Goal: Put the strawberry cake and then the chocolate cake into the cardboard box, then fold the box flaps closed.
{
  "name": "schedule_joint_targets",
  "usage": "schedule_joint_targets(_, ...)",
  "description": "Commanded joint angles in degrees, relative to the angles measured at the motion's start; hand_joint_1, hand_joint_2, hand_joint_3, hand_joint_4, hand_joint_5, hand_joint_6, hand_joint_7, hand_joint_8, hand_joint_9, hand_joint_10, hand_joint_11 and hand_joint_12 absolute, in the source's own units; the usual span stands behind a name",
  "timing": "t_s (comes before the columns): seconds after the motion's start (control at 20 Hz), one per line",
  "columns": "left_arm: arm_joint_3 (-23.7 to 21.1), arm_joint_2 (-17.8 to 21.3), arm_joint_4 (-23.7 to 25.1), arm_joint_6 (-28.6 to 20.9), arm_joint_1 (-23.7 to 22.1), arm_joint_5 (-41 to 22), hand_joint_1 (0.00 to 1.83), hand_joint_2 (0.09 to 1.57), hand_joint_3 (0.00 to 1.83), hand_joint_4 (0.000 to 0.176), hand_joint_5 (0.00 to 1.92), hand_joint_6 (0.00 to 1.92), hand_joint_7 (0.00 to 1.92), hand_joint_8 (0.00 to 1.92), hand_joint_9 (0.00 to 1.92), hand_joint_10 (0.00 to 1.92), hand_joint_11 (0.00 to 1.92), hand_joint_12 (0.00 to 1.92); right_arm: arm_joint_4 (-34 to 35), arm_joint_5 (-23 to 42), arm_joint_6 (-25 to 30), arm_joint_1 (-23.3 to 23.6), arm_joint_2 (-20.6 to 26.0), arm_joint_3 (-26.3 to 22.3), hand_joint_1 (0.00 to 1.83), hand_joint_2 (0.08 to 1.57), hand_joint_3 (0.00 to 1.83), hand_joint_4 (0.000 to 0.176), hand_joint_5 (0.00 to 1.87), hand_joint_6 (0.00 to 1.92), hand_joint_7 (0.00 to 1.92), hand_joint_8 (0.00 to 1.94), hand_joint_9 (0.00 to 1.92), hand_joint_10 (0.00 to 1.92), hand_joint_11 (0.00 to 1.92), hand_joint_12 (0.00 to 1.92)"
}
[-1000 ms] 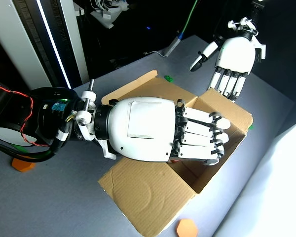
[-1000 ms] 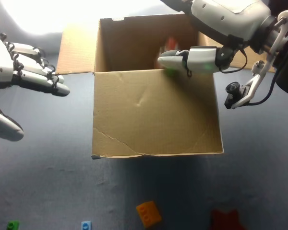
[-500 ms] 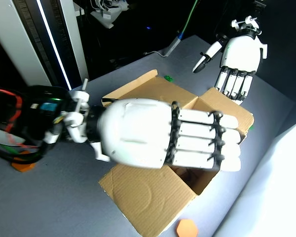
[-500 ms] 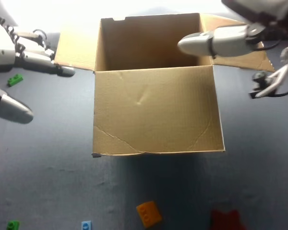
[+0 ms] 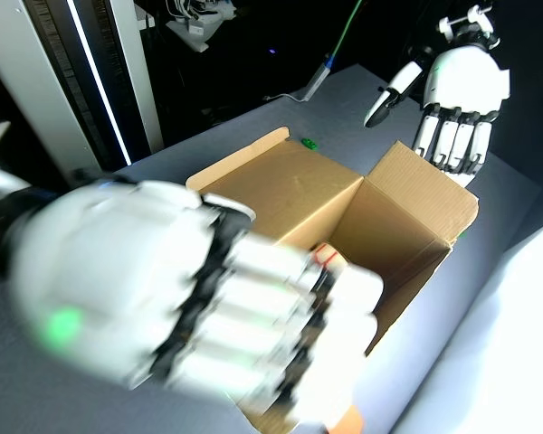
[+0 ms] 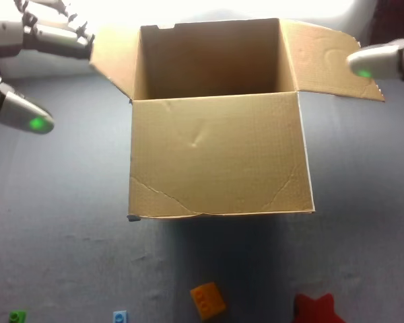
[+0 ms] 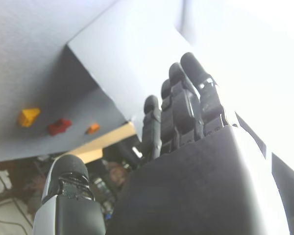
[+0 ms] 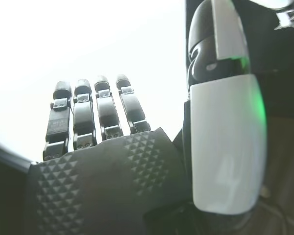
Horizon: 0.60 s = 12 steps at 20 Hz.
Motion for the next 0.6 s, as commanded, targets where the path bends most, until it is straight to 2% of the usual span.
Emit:
schedule_joint_targets(0.0,-0.04,0.23,-3.72,-0.14,-1.64,-0.58,0.13,1.09,0.00,0.058,0.18,0.01,0.19,0.00,0.26,0.01,0.00,0.99,-0.20,6.33,0.13,-0.24,0.83,-0.37,0.47,0.98,0.01,0.000,0.00,0.00,0.02,0.01,0.02,0.00,0.00,0.14)
schedule_joint_targets(0.15,-1.81,0.13,0.77,-0.80,-5.58,-0.60,0.18,1.10,0.00,0.060,0.20,0.01,0.20,0.00,0.25,0.00,0.00,1.00,3.76,6.39,-1.22,-5.05,1.56,0.08,0.41,1.00,0.01,0.000,0.00,0.00,0.04,0.00,0.05,0.01,0.00,0.40)
schedule_joint_targets(0.25,-3.46,-0.05,1.88,-0.80,-6.24,-0.50,0.16,1.10,0.00,0.048,0.20,0.01,0.21,0.00,0.27,0.01,0.00,1.01,4.31,6.79,-2.80,-7.26,1.54,0.35,0.31,1.02,0.01,0.000,0.00,0.00,0.02,0.00,0.04,0.01,0.00,0.48)
schedule_joint_targets(0.35,-5.26,-0.11,3.56,-1.25,-6.45,-0.25,0.10,1.12,0.01,0.059,0.21,0.00,0.21,0.00,0.25,0.00,0.00,0.96,4.31,8.21,-3.76,-8.99,1.34,0.47,0.25,1.03,0.00,0.000,0.00,0.00,0.02,0.00,0.03,0.01,0.00,0.35)
schedule_joint_targets(0.4,-5.76,-0.18,4.11,-1.44,-6.45,-0.21,0.04,1.13,0.01,0.063,0.22,0.01,0.21,0.00,0.26,0.00,0.00,0.96,4.31,8.35,-3.82,-9.30,1.24,0.59,0.16,1.04,0.00,0.000,0.00,0.00,0.01,0.00,0.00,0.00,0.00,0.14)
schedule_joint_targets(0.55,-7.49,-0.65,5.92,-1.68,-6.44,-0.18,0.02,1.16,0.01,0.065,0.20,0.00,0.20,0.00,0.23,0.00,0.00,0.89,4.31,8.84,-3.83,-9.70,0.97,1.25,0.01,1.15,0.04,0.000,0.00,0.00,0.03,0.01,0.01,0.00,0.00,0.01)
